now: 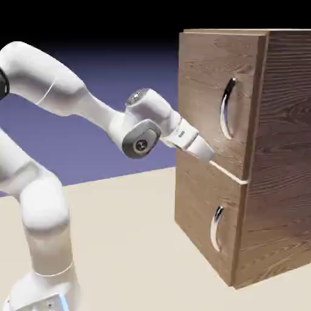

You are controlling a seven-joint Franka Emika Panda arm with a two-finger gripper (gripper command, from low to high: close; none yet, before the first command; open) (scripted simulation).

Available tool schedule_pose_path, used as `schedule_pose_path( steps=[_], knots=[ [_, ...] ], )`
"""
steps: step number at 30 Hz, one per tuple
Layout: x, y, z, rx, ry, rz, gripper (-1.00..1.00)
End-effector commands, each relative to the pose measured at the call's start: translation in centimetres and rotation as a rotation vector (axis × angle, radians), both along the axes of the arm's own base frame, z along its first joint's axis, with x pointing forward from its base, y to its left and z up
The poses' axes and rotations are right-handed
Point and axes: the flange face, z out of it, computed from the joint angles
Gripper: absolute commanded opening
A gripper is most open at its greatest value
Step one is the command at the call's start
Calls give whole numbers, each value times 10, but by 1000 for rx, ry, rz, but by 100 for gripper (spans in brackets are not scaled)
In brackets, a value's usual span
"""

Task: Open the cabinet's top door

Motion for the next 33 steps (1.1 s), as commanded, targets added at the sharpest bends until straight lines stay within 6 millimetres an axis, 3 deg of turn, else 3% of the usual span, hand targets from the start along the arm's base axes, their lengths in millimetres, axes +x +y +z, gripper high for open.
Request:
schedule_pose_path(
  steps=[1, 17, 33],
  knots=[
    [0, 1, 6, -3, -14, 1, 0],
    [-22, 11, 80, -30, -250, 18, 0],
    [-55, -9, 115, -17, -475, 24, 0]
  ],
)
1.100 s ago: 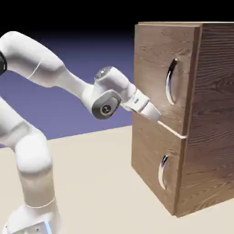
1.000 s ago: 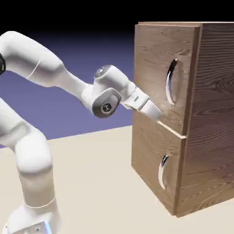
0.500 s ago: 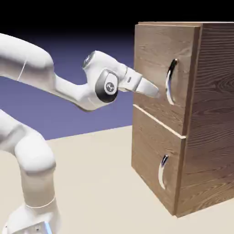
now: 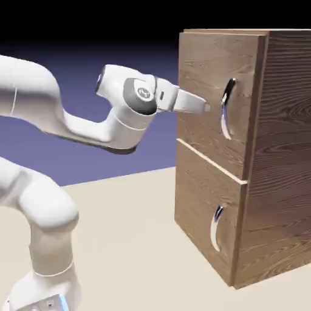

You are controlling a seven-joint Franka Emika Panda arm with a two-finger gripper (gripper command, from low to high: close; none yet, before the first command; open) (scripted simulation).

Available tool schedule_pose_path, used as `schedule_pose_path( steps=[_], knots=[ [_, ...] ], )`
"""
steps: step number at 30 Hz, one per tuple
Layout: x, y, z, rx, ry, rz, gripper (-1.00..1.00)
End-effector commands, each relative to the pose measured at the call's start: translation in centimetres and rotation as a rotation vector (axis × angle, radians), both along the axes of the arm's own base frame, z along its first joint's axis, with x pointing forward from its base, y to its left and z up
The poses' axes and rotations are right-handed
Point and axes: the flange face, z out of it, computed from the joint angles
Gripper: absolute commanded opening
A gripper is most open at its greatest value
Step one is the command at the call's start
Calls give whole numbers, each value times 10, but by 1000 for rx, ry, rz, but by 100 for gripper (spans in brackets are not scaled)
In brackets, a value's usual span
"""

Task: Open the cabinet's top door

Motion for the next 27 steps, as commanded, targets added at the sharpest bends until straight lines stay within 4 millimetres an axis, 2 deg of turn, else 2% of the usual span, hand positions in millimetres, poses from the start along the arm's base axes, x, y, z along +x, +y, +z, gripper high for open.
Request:
schedule_pose_path(
  steps=[1, 14, 27],
  knots=[
    [-2, -2, 1, 2, -13, 1, 0],
    [-21, -46, -1, 38, -165, 11, 0],
    [-26, -107, -26, 87, -278, 21, 0]
  ],
)
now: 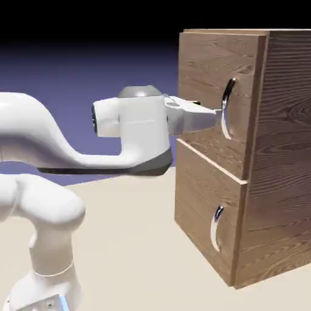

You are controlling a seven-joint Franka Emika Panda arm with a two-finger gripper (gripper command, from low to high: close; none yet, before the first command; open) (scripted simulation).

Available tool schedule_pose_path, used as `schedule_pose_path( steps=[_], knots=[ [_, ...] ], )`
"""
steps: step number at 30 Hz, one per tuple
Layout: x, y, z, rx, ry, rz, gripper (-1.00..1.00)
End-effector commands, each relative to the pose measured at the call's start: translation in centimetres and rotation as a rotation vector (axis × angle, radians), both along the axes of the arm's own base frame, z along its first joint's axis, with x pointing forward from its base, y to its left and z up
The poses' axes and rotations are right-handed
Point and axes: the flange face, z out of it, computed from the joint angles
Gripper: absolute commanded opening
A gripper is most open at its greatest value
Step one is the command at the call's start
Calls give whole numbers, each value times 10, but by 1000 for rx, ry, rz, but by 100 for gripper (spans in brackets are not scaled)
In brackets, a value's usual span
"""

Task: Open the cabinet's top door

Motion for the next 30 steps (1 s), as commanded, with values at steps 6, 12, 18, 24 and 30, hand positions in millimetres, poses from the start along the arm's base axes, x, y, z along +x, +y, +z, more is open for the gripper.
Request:
schedule_pose_path(
  steps=[6, 12, 18, 24, 30],
  knots=[
    [50, 3, 0, 0, 0, 0, 0],
    [26, 13, 0, 0, 0, -75, -100],
    [-9, 32, 0, 0, 0, -187, -100],
    [-41, 55, 0, 0, 0, -298, -100],
    [-69, 79, 0, 0, 0, -401, -100]
  ],
)
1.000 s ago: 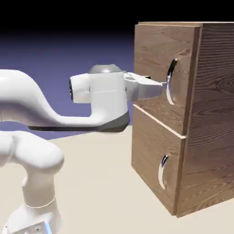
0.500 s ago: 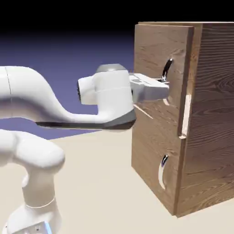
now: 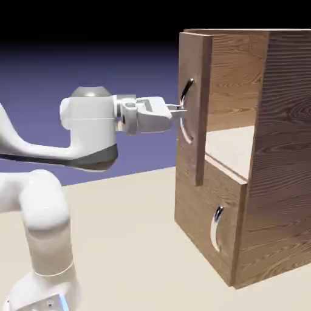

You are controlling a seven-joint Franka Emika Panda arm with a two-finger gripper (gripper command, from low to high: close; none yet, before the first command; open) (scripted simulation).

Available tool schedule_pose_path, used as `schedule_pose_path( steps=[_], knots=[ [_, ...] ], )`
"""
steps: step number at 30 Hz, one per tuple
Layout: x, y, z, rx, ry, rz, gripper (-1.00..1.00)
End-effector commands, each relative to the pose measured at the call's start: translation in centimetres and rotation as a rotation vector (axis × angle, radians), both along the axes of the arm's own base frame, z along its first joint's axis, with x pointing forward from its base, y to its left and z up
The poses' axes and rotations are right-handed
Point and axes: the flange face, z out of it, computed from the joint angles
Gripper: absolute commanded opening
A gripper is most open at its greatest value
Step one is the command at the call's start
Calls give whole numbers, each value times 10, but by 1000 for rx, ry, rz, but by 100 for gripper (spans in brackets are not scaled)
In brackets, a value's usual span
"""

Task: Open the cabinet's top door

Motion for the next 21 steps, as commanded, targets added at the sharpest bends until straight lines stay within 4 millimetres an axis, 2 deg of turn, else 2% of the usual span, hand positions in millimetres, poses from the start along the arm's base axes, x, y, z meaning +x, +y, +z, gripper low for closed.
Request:
schedule_pose_path(
  steps=[1, 13, 21],
  knots=[
    [-3, 3, 0, 1, 0, -15, -100],
    [-34, 38, 0, 1, 0, -146, -100],
    [-60, 77, 0, 0, 0, -277, -100]
  ],
)
